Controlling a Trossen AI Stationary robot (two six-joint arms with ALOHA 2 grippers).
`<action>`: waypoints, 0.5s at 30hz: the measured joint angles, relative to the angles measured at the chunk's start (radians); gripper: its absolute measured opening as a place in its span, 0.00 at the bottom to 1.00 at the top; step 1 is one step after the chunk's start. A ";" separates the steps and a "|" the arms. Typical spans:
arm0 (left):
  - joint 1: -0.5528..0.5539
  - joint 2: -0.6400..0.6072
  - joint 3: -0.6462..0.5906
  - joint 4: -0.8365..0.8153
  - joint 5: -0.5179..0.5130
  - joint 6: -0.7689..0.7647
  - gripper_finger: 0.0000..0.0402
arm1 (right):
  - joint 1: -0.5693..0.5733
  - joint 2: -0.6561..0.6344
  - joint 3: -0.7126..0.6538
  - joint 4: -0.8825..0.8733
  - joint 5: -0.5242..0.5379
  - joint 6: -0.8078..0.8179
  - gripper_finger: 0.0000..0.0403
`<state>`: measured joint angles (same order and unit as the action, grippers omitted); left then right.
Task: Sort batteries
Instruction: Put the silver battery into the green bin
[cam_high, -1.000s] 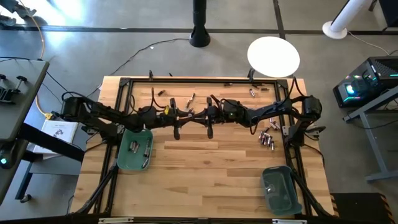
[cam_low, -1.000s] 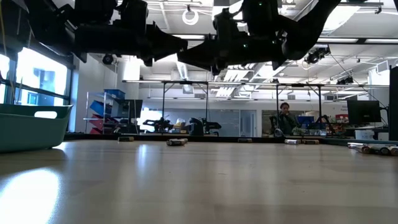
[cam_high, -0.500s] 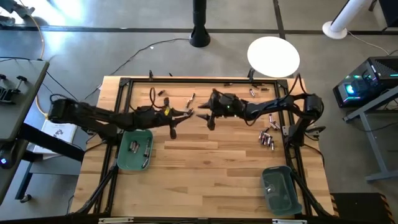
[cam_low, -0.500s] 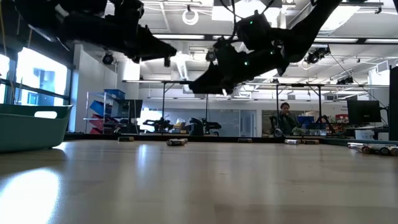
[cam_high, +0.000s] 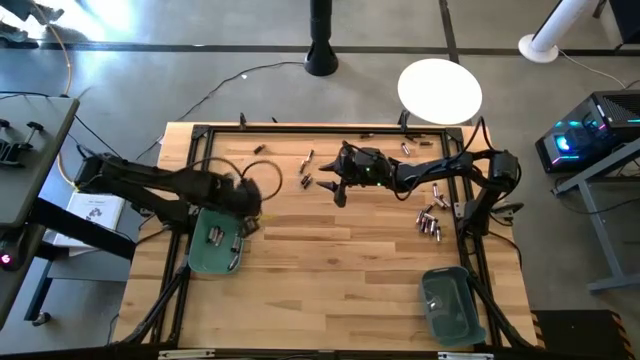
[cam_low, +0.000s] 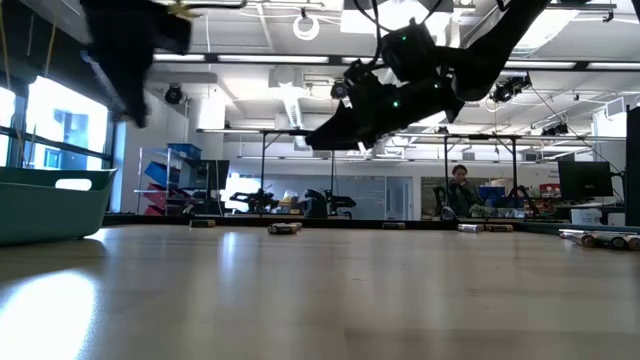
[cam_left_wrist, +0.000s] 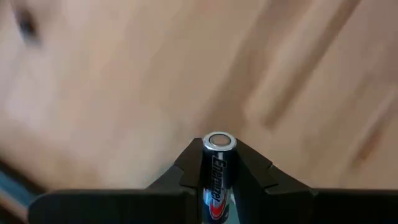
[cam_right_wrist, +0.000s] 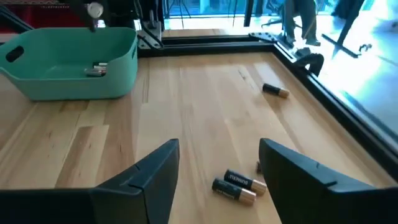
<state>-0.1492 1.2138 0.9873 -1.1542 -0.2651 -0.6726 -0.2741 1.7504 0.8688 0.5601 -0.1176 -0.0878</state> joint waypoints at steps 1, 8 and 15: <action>-0.033 -0.001 -0.013 -0.020 0.028 -0.078 0.10 | 0.000 0.000 0.000 0.005 0.000 -0.005 0.54; -0.293 -0.007 -0.102 -0.014 0.202 -0.575 0.10 | 0.000 0.000 0.000 0.013 -0.004 -0.054 0.54; -0.395 -0.009 -0.211 0.077 0.236 -0.828 0.10 | 0.000 0.000 0.000 0.030 -0.004 -0.075 0.54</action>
<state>-0.5446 1.2049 0.7766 -1.0772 -0.0288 -1.5004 -0.2741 1.7504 0.8688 0.5898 -0.1213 -0.1625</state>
